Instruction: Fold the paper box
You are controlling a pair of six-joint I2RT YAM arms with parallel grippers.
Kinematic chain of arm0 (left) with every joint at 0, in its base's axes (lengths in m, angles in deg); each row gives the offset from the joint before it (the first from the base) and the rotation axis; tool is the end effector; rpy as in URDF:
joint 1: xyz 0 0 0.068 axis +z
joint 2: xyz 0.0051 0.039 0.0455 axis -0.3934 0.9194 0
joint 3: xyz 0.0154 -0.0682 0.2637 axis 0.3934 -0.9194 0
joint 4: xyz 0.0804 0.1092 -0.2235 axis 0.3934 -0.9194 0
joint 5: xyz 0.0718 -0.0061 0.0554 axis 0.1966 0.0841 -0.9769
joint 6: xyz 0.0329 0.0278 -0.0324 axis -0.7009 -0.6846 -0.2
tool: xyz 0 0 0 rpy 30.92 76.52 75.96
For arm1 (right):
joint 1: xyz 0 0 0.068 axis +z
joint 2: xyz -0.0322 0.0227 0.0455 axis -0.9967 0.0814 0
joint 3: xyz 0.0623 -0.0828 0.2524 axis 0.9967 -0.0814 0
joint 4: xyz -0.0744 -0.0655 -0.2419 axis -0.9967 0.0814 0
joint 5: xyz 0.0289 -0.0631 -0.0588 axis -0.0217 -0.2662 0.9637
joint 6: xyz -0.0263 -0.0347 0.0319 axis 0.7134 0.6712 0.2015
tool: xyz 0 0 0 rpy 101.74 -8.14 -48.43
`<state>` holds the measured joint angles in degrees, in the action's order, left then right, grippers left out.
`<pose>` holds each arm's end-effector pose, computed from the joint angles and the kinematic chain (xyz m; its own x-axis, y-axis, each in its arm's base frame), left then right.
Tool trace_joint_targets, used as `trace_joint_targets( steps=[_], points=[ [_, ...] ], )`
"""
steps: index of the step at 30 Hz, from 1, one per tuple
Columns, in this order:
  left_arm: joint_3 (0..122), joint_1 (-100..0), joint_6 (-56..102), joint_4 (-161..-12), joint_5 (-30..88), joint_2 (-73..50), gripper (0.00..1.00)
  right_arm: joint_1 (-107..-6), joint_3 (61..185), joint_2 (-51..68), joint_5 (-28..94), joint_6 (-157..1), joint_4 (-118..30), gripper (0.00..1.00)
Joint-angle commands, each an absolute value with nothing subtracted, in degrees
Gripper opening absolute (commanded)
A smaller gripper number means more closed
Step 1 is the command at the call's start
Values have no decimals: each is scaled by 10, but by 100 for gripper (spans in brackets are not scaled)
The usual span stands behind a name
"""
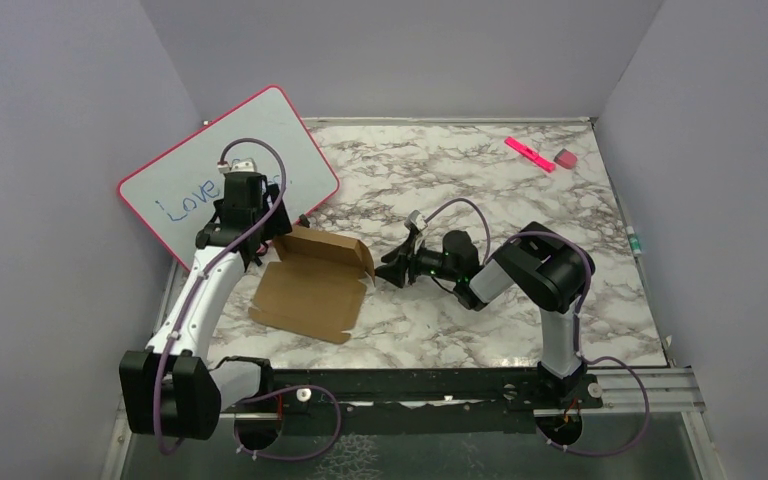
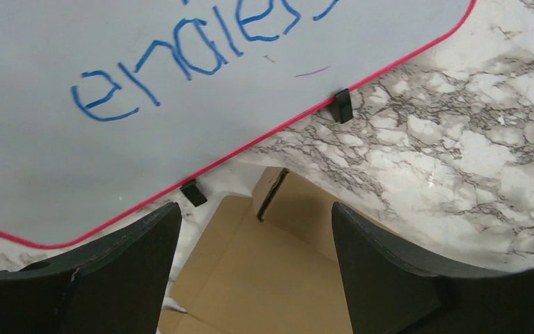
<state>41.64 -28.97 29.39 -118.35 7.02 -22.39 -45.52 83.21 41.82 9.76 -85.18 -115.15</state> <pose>0.2404 -0.0159 0.2871 -0.6094 -0.2389 -0.7561 -0.2781 0.9574 -0.0783 0.2497 0.2322 0.1101 -0.3282 -0.0081 -0.9446 -0.8895 0.3392 0.3061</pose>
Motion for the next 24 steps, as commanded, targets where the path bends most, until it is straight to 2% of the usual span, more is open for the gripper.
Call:
trace_joint_targets(
  steps=[1,13,24],
  points=[
    [449,-282,272,-1140,154,-191,79,-451,821,410,74,-855,-1190,53],
    [424,-265,259,-1113,232,-154,73,-450,819,436,21,-862,-1251,62],
    [413,-266,275,-1115,286,-170,68,-437,830,415,88,-858,-1209,63]
  ],
)
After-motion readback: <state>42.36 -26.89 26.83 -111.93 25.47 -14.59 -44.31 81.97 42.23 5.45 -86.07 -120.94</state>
